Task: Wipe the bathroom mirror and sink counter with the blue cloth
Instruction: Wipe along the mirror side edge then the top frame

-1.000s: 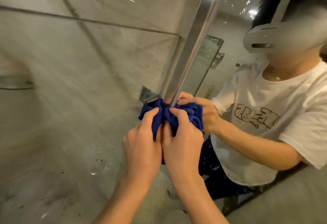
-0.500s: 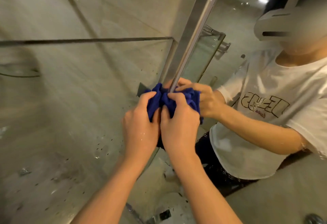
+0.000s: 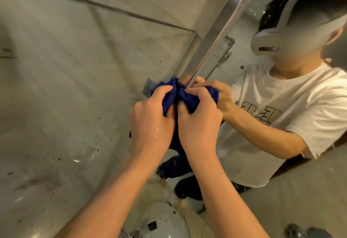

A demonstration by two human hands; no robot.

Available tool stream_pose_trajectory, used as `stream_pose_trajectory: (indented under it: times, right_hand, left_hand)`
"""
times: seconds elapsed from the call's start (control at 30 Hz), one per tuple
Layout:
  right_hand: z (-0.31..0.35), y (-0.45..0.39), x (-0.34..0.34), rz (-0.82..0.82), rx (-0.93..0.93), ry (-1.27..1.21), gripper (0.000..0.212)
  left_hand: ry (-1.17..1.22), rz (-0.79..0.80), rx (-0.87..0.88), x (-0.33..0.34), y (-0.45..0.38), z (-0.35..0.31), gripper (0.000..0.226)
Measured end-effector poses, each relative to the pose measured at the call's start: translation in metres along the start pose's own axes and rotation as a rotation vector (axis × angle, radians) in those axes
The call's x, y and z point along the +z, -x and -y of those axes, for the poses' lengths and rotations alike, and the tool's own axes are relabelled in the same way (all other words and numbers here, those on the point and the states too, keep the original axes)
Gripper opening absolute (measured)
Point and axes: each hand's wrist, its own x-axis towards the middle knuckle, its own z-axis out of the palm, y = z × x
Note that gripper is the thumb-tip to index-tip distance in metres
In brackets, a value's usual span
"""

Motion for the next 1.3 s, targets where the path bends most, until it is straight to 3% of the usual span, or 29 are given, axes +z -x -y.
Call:
stream_pose_trajectory:
  times: [0.13,0.23,0.33,0.47,0.73,0.93,1.1,1.3]
  right_hand:
    - [0.011,-0.034,-0.018,-0.091,-0.041,-0.026,0.020]
    - [0.004,-0.042,-0.014,-0.008,0.029,-0.101,0.018]
    - [0.006,-0.011,-0.002,-0.072,-0.030,0.059,0.021]
    - [0.014,-0.004,0.000,-0.035,0.028,0.080,0.023]
    - [0.037,-0.031,-0.023,-0.170,-0.021,0.050,0.022]
    - [0.025,-0.023,-0.015,-0.128,-0.039,0.048,0.022]
    - [0.004,-0.010,0.001,-0.050,-0.073,0.044,0.023]
    - [0.022,-0.061,-0.038,-0.040,-0.184,0.110,0.022]
  left_hand:
    - [-0.013,-0.086,0.151,0.001,-0.031,-0.027,0.029]
    - [-0.030,-0.079,0.163,0.000,-0.025,-0.019,0.028]
    - [-0.039,-0.024,0.149,-0.003,-0.012,-0.001,0.028]
    - [0.012,0.024,0.111,-0.005,-0.012,0.006,0.028]
    - [0.086,-0.043,0.159,-0.006,-0.040,-0.025,0.030]
    - [0.070,-0.060,0.171,-0.004,-0.029,-0.017,0.029]
    - [0.057,-0.040,0.073,0.002,-0.008,-0.001,0.031]
    - [0.152,-0.072,0.064,-0.003,-0.038,-0.042,0.033]
